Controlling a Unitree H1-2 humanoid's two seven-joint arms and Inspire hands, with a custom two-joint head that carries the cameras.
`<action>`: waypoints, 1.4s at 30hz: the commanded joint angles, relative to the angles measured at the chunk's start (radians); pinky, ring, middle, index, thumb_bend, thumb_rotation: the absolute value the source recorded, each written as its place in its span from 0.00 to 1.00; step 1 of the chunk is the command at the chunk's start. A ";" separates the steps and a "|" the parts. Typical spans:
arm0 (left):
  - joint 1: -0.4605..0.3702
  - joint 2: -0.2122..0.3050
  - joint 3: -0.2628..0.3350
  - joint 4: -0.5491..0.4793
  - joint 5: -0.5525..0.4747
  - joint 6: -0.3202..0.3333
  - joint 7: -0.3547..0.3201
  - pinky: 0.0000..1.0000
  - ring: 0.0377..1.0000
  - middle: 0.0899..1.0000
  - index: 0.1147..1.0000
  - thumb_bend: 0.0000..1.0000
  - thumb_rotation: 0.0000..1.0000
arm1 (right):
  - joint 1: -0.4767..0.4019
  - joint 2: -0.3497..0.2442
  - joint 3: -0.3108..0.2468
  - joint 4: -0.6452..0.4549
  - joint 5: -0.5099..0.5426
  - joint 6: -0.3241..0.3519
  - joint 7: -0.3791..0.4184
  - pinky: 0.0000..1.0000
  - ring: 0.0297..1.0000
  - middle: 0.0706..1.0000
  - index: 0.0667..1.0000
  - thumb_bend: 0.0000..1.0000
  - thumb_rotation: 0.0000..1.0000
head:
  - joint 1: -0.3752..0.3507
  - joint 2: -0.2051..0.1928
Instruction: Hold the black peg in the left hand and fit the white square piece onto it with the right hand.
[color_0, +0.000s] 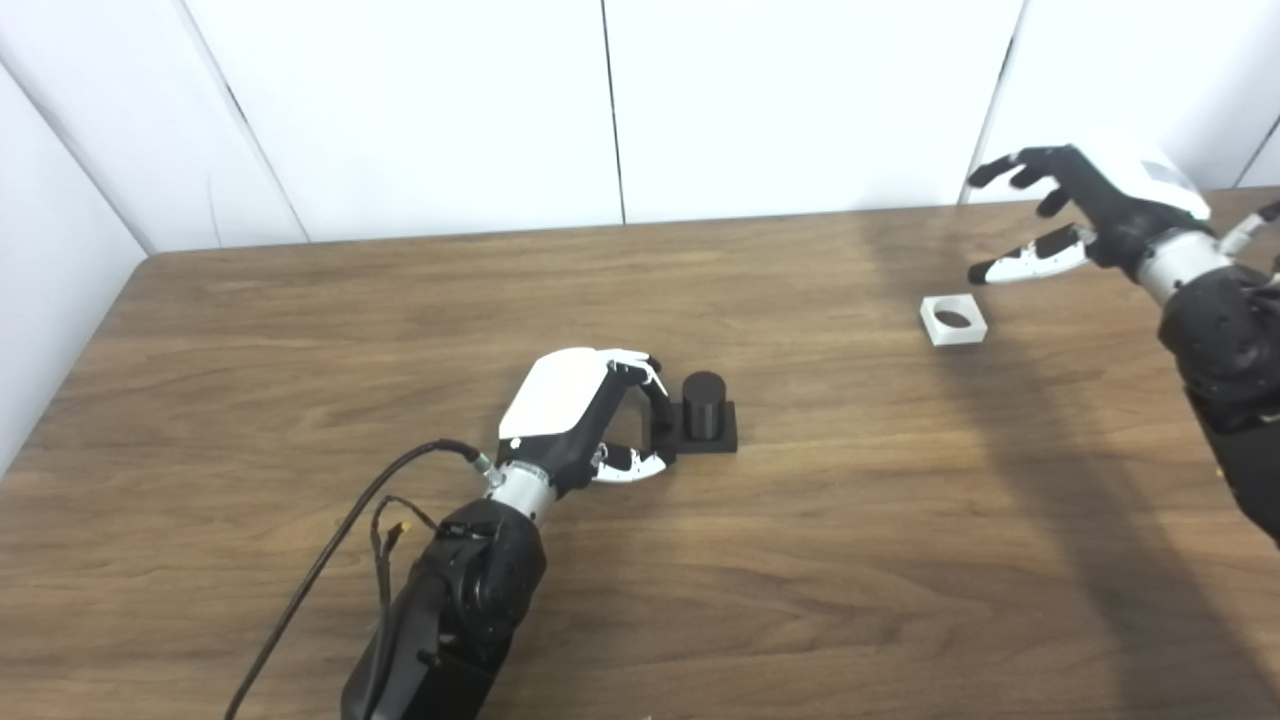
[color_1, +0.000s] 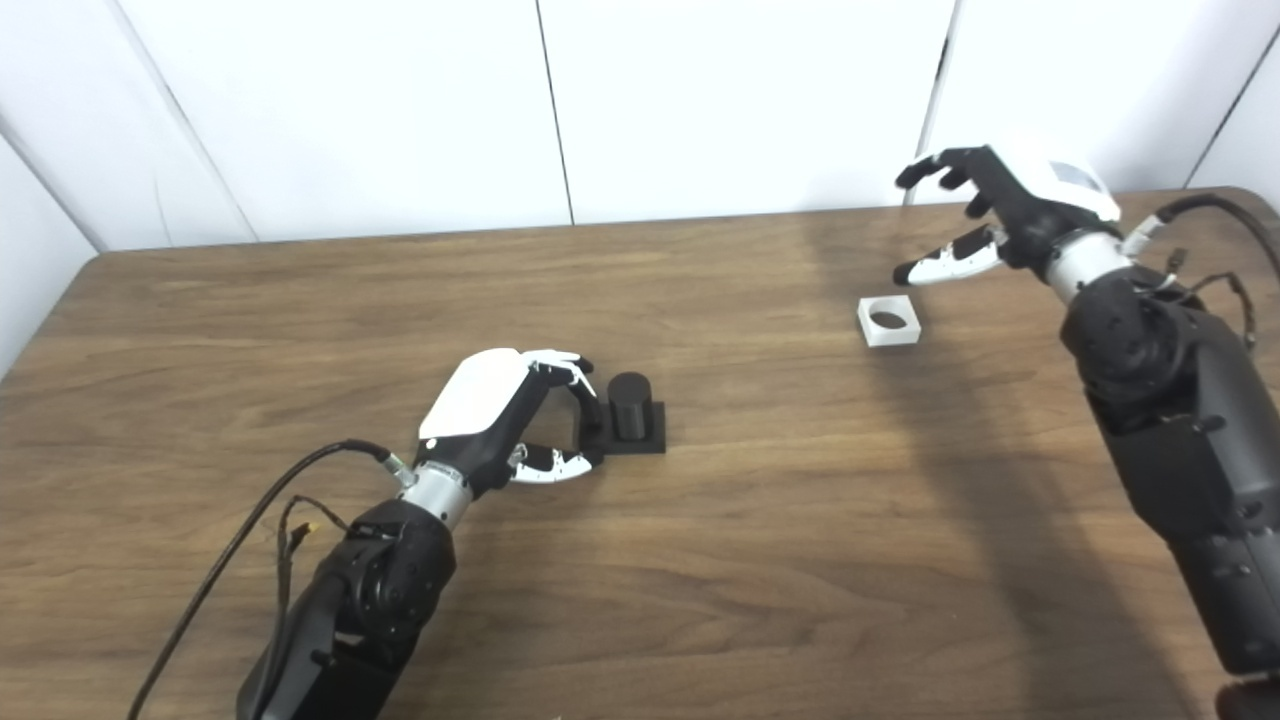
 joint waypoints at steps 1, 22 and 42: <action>-0.025 0.013 0.006 -0.004 0.004 -0.012 0.015 0.85 0.86 0.80 0.42 0.52 0.07 | -0.065 -0.028 0.003 0.007 -0.010 -0.030 -0.001 0.59 0.75 0.79 0.69 0.76 0.14 | 0.002 0.001; -0.020 0.019 0.010 -0.017 0.007 -0.005 0.010 0.85 0.85 0.79 0.42 0.52 0.07 | -0.097 -0.046 0.144 0.175 -0.053 -0.101 0.085 0.77 0.88 0.86 0.76 0.81 0.42 | 0.010 0.004; -0.004 0.029 0.010 -0.038 0.011 0.002 -0.007 0.85 0.85 0.80 0.42 0.52 0.07 | -0.138 -0.046 0.190 0.262 -0.119 -0.145 0.080 0.85 0.86 0.84 0.75 0.83 0.32 | 0.021 0.009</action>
